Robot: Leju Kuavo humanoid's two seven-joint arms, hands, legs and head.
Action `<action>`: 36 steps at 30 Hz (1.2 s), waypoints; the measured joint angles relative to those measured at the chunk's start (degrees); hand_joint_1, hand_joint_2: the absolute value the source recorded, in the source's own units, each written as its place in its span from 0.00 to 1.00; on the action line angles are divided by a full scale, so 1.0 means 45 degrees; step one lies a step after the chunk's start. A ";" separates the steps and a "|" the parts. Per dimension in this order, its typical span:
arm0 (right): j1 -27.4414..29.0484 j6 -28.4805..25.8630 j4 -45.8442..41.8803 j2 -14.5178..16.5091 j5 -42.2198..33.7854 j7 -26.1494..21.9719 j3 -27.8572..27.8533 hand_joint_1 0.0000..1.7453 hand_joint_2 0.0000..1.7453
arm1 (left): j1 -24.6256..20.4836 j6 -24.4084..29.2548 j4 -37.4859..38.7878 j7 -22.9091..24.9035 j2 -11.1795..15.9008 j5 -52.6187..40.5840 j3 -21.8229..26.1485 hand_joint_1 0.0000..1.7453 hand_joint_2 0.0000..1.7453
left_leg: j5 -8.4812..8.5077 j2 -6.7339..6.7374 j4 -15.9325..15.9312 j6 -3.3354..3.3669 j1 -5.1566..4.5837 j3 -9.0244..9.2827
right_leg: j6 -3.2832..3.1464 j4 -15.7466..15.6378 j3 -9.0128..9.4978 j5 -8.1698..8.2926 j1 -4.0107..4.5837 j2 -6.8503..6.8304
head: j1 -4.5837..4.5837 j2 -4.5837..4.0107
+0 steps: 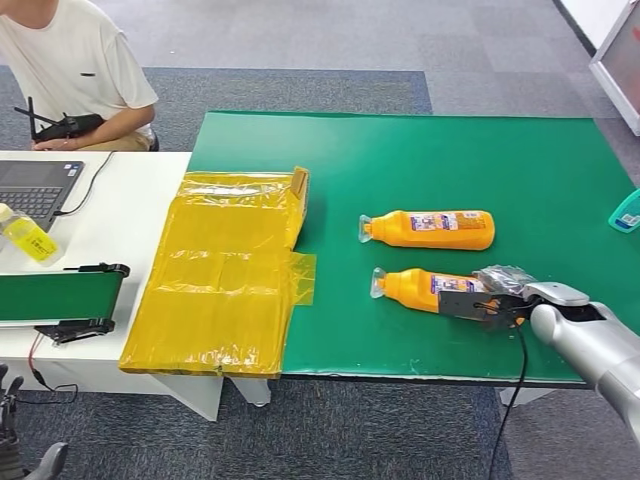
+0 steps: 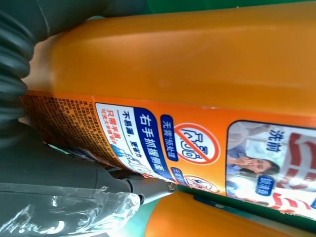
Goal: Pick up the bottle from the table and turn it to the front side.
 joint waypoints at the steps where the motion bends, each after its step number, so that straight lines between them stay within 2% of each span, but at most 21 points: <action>1: 0.0001 0.0000 0.0000 0.0002 0.0002 0.0000 -0.0007 1.00 1.00 | 0.0000 0.0005 0.0000 0.0000 0.0000 0.0000 0.0000 0.00 1.00 | 0.0000 0.0000 0.0000 0.0000 0.0000 0.0001 | 0.0000 0.0000 0.0000 0.0000 0.0000 0.0000 | 0.0000 0.0000; 9: 0.0118 -0.0235 -0.0057 0.0007 0.0058 -0.0076 -0.0121 1.00 1.00 | 0.0015 0.0057 0.0005 -0.0001 0.0000 0.0000 -0.0002 0.00 1.00 | -0.0001 0.0000 0.0000 -0.0001 0.0000 0.0000 | -0.0001 0.0000 0.0002 -0.0001 0.0000 0.0000 | 0.0001 0.0000; 14: 0.1223 -0.1737 -0.0934 0.0139 0.0795 -0.0690 -0.1111 1.00 1.00 | 0.0138 0.0209 0.0004 0.0000 0.0000 0.0018 -0.0023 0.00 1.00 | -0.0011 -0.0003 0.0000 -0.0014 0.0007 0.0001 | -0.0008 0.0001 0.0003 -0.0007 0.0008 0.0002 | 0.0001 0.0000; 17: 0.2458 -0.2820 -0.2076 0.0561 0.1271 -0.1686 -0.2239 1.00 1.00 | 0.0193 0.0232 -0.0001 0.0000 -0.0002 -0.0188 -0.0126 0.00 1.00 | -0.0024 -0.0003 -0.0002 -0.0032 0.0026 0.0003 | -0.0032 0.0001 0.0006 -0.0024 0.0030 0.0001 | 0.0004 0.0000; 19: 0.3690 -0.3637 -0.3174 0.1252 0.1579 -0.2707 -0.3217 1.00 1.00 | 0.0202 0.0651 -0.0032 -0.0001 -0.0010 -0.0529 -0.0315 0.00 1.00 | -0.0035 -0.0003 -0.0003 -0.0050 0.0047 0.0001 | -0.0051 0.0003 0.0004 -0.0036 0.0052 0.0001 | 0.0004 0.0000; 21: 0.5054 -0.4161 -0.4579 0.2273 0.1812 -0.3573 -0.4200 1.00 1.00 | 0.0150 0.1134 -0.0118 0.0018 -0.0018 -0.0658 -0.0585 0.00 1.00 | -0.0044 -0.0003 -0.0005 -0.0071 0.0065 -0.0001 | -0.0075 0.0009 -0.0009 -0.0051 0.0073 0.0000 | 0.0001 0.0000; 24: 0.6425 -0.4189 -0.6526 0.3857 0.1875 -0.4283 -0.5105 1.00 1.00 | -0.0104 0.1160 -0.0340 0.0201 -0.0034 -0.0769 -0.1219 0.00 1.00 | -0.0034 -0.0007 -0.0011 -0.0098 0.0071 -0.0013 | -0.0100 0.0024 -0.0041 -0.0070 0.0086 -0.0008 | -0.0005 0.0000; 28: 0.6934 -0.3661 -0.7924 0.5454 0.1570 -0.4942 -0.5671 1.00 1.00 | -0.0726 0.1107 -0.0498 0.0573 0.0021 -0.1051 -0.2604 0.00 1.00 | -0.0030 -0.0001 -0.0016 -0.0106 0.0074 -0.0016 | -0.0115 0.0029 -0.0054 -0.0067 0.0087 -0.0002 | 0.0001 0.0000; 31: 0.7016 -0.3393 -0.8324 0.6477 0.1345 -0.5419 -0.5842 1.00 1.00 | -0.1331 0.1797 -0.0475 0.1113 0.0404 -0.0784 -0.4125 0.00 1.00 | -0.0025 0.0001 -0.0015 -0.0107 0.0071 -0.0014 | -0.0110 0.0027 -0.0057 -0.0054 0.0080 -0.0002 | -0.0001 0.0000; 36: 0.7451 -0.4770 -0.8957 0.7891 0.2331 -0.5861 -0.6263 1.00 1.00 | -0.2015 0.3913 -0.0423 0.1718 0.0989 -0.1918 -0.6655 0.00 1.00 | -0.0019 0.0005 -0.0015 -0.0117 0.0070 -0.0015 | -0.0115 0.0028 -0.0058 -0.0042 0.0079 0.0007 | 0.0000 0.0000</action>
